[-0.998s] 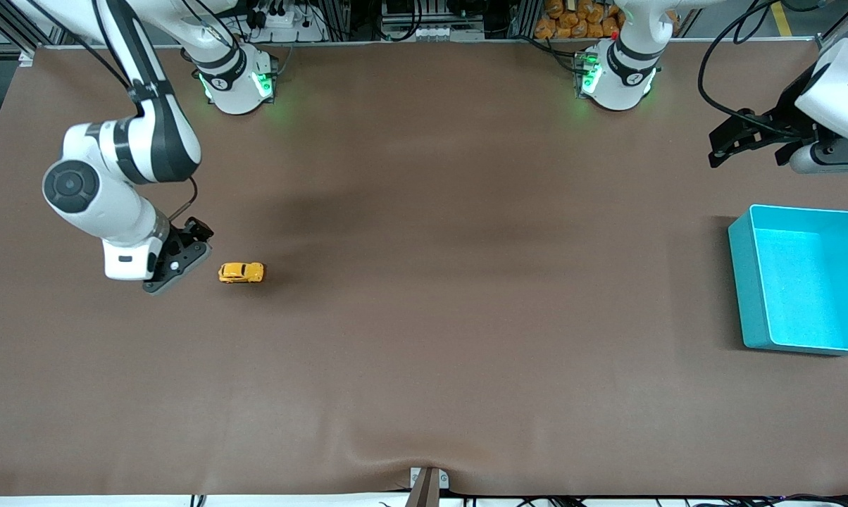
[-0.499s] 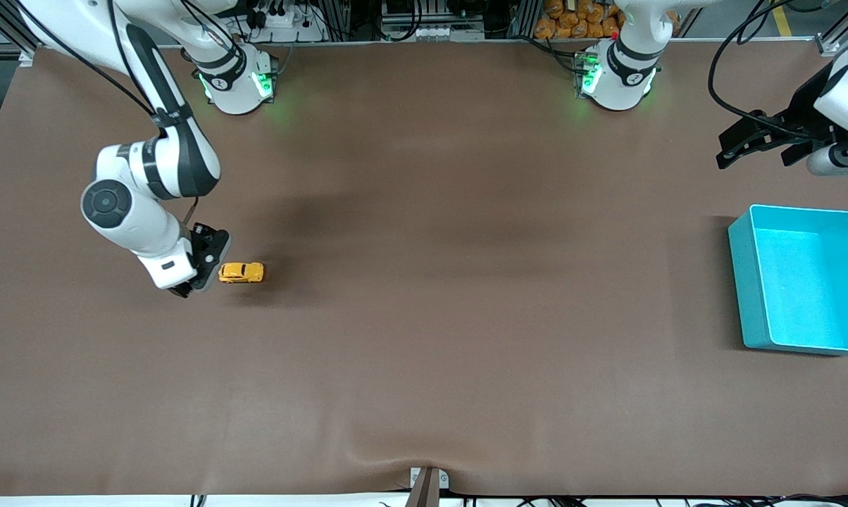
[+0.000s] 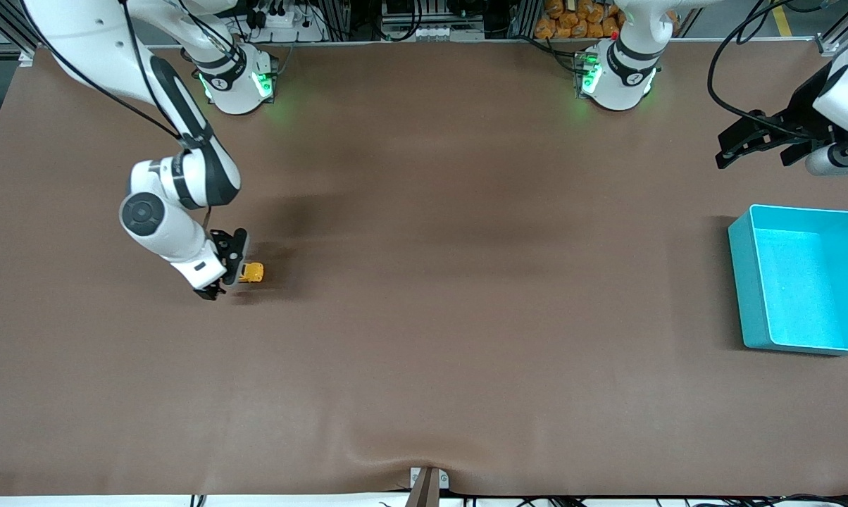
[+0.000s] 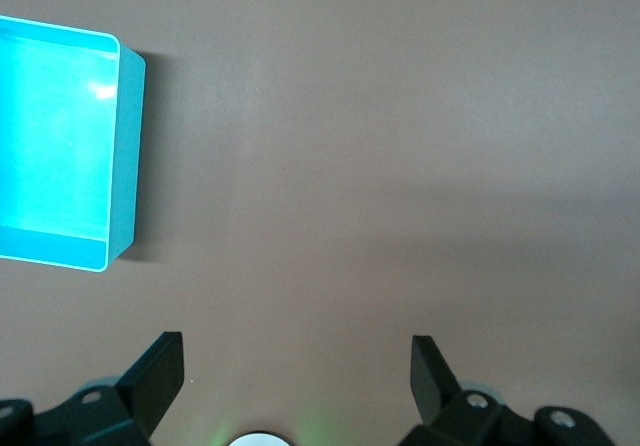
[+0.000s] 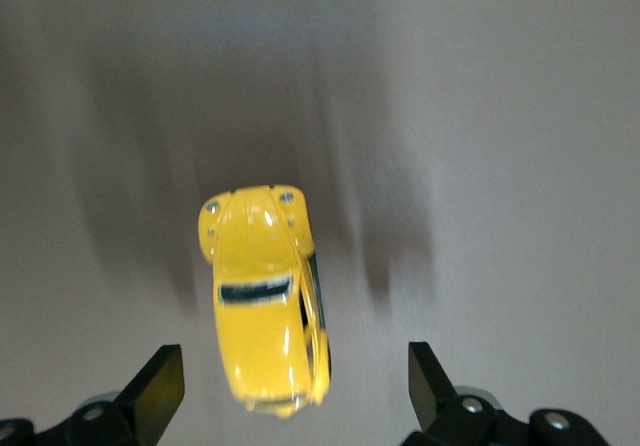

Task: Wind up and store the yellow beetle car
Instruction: 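Lower the right gripper and close it on the yellow car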

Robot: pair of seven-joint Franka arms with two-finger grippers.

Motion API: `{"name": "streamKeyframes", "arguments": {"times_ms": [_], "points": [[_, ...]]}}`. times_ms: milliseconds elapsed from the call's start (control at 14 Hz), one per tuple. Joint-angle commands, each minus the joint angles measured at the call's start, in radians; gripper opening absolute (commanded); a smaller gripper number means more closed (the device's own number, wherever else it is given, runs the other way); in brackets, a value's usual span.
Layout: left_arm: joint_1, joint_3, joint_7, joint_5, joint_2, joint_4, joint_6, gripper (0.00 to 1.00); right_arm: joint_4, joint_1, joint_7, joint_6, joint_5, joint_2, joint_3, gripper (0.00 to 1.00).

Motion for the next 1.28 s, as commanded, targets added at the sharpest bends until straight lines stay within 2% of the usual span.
{"name": "streamKeyframes", "arguments": {"times_ms": [0, 214, 356, 499, 642, 784, 927, 1069, 1212], "points": [[0.011, -0.003, -0.001, -0.023, 0.002, 0.009, -0.002, 1.00, 0.002, 0.000, -0.049, 0.034, -0.004, 0.012, 0.012, 0.87], [0.003, -0.005, -0.001, -0.035, 0.000, 0.011, -0.002, 1.00, 0.003, 0.003, -0.049, 0.037, -0.004, 0.020, 0.012, 0.85], [-0.002, -0.010, -0.005, -0.046, 0.002, 0.014, 0.001, 1.00, 0.003, 0.003, -0.050, 0.035, -0.004, 0.020, 0.012, 0.76], [-0.006, -0.013, -0.005, -0.055, 0.000, 0.014, 0.001, 1.00, 0.000, 0.005, -0.052, 0.035, -0.004, 0.020, 0.012, 0.60], [-0.009, -0.016, -0.006, -0.056, -0.001, 0.015, 0.003, 1.00, 0.000, 0.003, -0.052, 0.035, -0.004, 0.020, 0.012, 0.50], [-0.009, -0.014, -0.006, -0.058, -0.001, 0.015, 0.003, 1.00, 0.000, 0.005, -0.052, 0.034, -0.004, 0.020, 0.012, 0.26], [-0.011, -0.014, -0.006, -0.057, 0.000, 0.015, 0.003, 1.00, 0.000, 0.003, -0.050, 0.032, -0.004, 0.020, 0.012, 0.10], [-0.009, -0.016, -0.006, -0.058, 0.000, 0.015, 0.003, 1.00, 0.000, 0.003, -0.050, 0.022, -0.004, 0.021, 0.010, 0.03], [-0.009, -0.014, -0.006, -0.058, 0.000, 0.015, 0.003, 1.00, -0.001, -0.007, -0.050, 0.022, -0.004, 0.031, 0.010, 0.00]]}}
